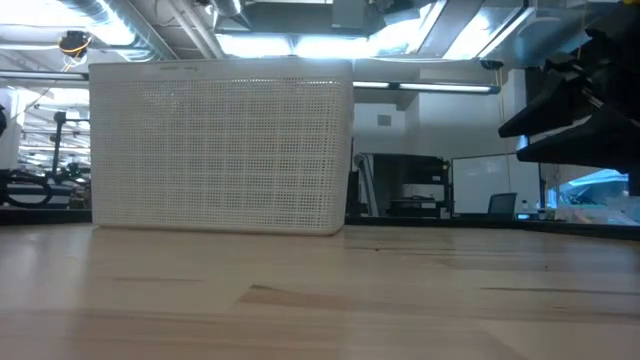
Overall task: Sort clothes
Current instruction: Return to Home Position
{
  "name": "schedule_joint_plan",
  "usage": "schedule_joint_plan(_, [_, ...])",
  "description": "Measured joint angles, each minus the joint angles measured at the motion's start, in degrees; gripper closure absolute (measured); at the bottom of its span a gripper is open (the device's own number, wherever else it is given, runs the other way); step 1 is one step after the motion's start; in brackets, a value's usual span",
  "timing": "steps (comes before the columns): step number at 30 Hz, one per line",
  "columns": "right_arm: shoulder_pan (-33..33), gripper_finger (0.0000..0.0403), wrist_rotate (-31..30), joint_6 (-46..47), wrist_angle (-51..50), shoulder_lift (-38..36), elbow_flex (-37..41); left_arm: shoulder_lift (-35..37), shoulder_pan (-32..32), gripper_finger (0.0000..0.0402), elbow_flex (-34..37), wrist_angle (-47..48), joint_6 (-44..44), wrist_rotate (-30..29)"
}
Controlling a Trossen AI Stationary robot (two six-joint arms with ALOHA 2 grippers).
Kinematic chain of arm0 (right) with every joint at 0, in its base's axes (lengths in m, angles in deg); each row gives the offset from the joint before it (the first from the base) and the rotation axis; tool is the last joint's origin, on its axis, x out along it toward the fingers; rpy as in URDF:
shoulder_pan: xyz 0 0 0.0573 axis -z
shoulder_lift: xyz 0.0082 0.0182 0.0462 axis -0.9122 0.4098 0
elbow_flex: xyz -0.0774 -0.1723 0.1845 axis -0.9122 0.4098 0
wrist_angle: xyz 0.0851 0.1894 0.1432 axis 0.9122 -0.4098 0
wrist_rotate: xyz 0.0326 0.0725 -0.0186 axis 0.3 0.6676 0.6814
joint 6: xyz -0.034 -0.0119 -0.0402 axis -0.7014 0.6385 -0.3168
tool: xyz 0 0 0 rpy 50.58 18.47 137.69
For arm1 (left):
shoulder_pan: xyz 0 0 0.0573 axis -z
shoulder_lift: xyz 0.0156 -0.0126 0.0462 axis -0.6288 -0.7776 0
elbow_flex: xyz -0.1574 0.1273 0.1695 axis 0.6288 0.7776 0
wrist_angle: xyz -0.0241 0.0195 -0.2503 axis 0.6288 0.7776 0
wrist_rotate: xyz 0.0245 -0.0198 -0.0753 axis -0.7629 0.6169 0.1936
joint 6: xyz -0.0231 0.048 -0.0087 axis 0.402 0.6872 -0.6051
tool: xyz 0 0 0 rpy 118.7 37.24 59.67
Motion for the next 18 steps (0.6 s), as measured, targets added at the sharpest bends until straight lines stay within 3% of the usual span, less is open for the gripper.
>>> schedule_joint_plan(4, [0.0,0.0159,-0.8,0.0,0.3,0.0,0.0,2.4,2.8,0.0232,7.6,-7.3,-0.5,0.1])
schedule_joint_plan(9, [0.0,0.0159,-2.7,0.0,0.5,0.0,0.0,6.2,7.3,0.0272,18.5,-18.7,-3.6,0.1])
schedule_joint_plan(18, [0.0,0.0160,-2.6,-2.0,4.7,-0.3,0.0,11.8,11.6,0.0346,29.5,-24.6,-10.6,-2.0])
